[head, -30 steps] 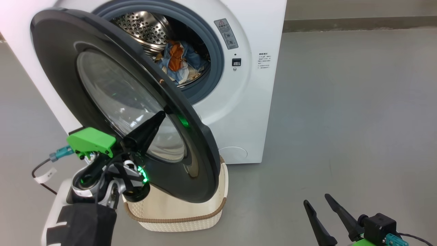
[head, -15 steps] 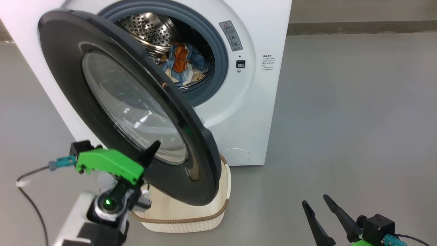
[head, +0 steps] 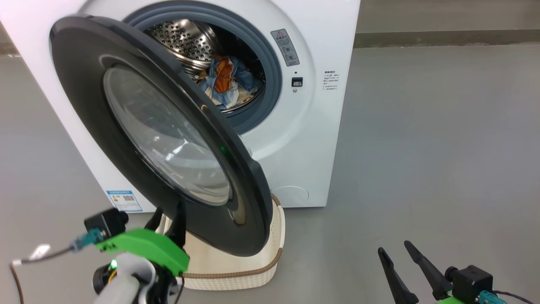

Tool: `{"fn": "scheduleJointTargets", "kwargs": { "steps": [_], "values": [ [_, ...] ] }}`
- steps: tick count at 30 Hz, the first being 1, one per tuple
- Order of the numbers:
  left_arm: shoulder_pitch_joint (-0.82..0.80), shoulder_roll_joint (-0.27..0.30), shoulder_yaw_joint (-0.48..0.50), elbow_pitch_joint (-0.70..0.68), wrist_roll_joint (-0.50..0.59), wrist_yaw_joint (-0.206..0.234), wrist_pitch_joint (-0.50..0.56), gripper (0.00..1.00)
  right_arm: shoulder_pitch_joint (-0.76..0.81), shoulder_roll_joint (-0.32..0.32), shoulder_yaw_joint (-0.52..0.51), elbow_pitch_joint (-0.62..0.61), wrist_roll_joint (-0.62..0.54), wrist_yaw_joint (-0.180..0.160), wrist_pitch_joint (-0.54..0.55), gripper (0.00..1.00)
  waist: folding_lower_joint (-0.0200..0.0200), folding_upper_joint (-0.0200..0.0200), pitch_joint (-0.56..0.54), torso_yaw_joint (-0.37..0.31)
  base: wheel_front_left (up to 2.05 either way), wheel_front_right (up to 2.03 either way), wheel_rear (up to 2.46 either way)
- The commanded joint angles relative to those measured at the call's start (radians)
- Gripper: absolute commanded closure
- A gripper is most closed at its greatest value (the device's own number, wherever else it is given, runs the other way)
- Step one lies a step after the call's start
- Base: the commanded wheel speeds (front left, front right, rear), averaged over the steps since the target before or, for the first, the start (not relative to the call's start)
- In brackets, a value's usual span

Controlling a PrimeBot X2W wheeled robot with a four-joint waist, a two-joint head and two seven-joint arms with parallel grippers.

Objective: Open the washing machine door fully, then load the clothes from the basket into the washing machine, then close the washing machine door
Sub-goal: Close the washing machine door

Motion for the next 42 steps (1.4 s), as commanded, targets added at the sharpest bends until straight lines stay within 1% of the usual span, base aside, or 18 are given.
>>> {"fn": "scheduleJointTargets", "kwargs": {
  "steps": [1,4,8,11,14,17,24,26,29,34,42],
  "values": [
    [-0.01,0.034,0.02,-0.021,0.033,0.005,-0.039,0.0,0.002,-0.012,0.015,-0.023,-0.005,0.002,-0.005,0.0,0.0,0.0,-0.002,-0.003,0.0,0.0,0.0],
    [0.023,0.039,-0.006,-0.005,0.107,0.024,-0.11,0.0,0.002,-0.01,0.01,-0.023,-0.007,0.002,-0.005,0.0,0.0,0.0,-0.004,-0.011,0.0,0.0,0.0],
    [0.065,0.054,-0.022,0.026,0.22,0.052,-0.15,0.0,0.005,-0.01,0.002,-0.023,-0.009,0.002,-0.005,0.0,0.0,0.0,-0.01,-0.018,0.0,0.0,0.0],
    [0.096,0.048,0.003,0.019,0.306,0.069,-0.156,0.0,0.007,-0.011,-0.003,-0.023,-0.009,0.002,-0.005,0.0,0.0,0.0,-0.012,-0.02,0.0,0.0,0.0],
    [0.142,0.033,0.065,-0.021,0.404,0.069,-0.156,0.0,0.009,-0.01,-0.007,-0.024,-0.011,0.002,-0.005,0.0,0.0,0.0,-0.013,-0.022,0.0,0.0,0.0],
    [0.192,0.01,0.136,-0.053,0.489,0.055,-0.156,0.0,0.011,-0.008,-0.011,-0.026,-0.013,0.002,-0.005,0.0,0.0,0.0,-0.012,-0.022,0.0,0.0,0.0],
    [0.277,-0.052,0.296,-0.109,0.659,-0.005,-0.156,0.0,0.013,-0.008,-0.021,-0.027,-0.02,0.002,-0.005,0.0,0.0,0.0,-0.011,-0.023,0.0,0.0,0.0],
    [0.296,-0.066,0.328,-0.12,0.712,-0.023,-0.156,0.0,0.013,-0.009,-0.024,-0.025,-0.026,0.002,-0.005,0.0,0.0,0.0,-0.01,-0.023,0.0,0.0,0.0],
    [0.324,-0.084,0.36,-0.136,0.78,-0.064,-0.156,0.0,0.014,-0.008,-0.023,-0.02,-0.038,0.002,-0.005,0.0,0.0,0.0,-0.009,-0.022,0.0,0.0,0.0],
    [0.364,-0.11,0.422,-0.156,0.843,-0.11,-0.157,0.0,0.017,-0.005,-0.031,-0.014,-0.054,0.002,-0.005,0.0,0.0,0.0,-0.008,-0.022,0.0,0.0,0.0],
    [0.389,-0.13,0.485,-0.163,0.886,-0.14,-0.157,0.0,0.032,0.002,-0.063,-0.001,-0.087,0.002,-0.005,0.0,0.0,0.0,-0.011,-0.02,0.0,0.0,0.0]
  ]
}}
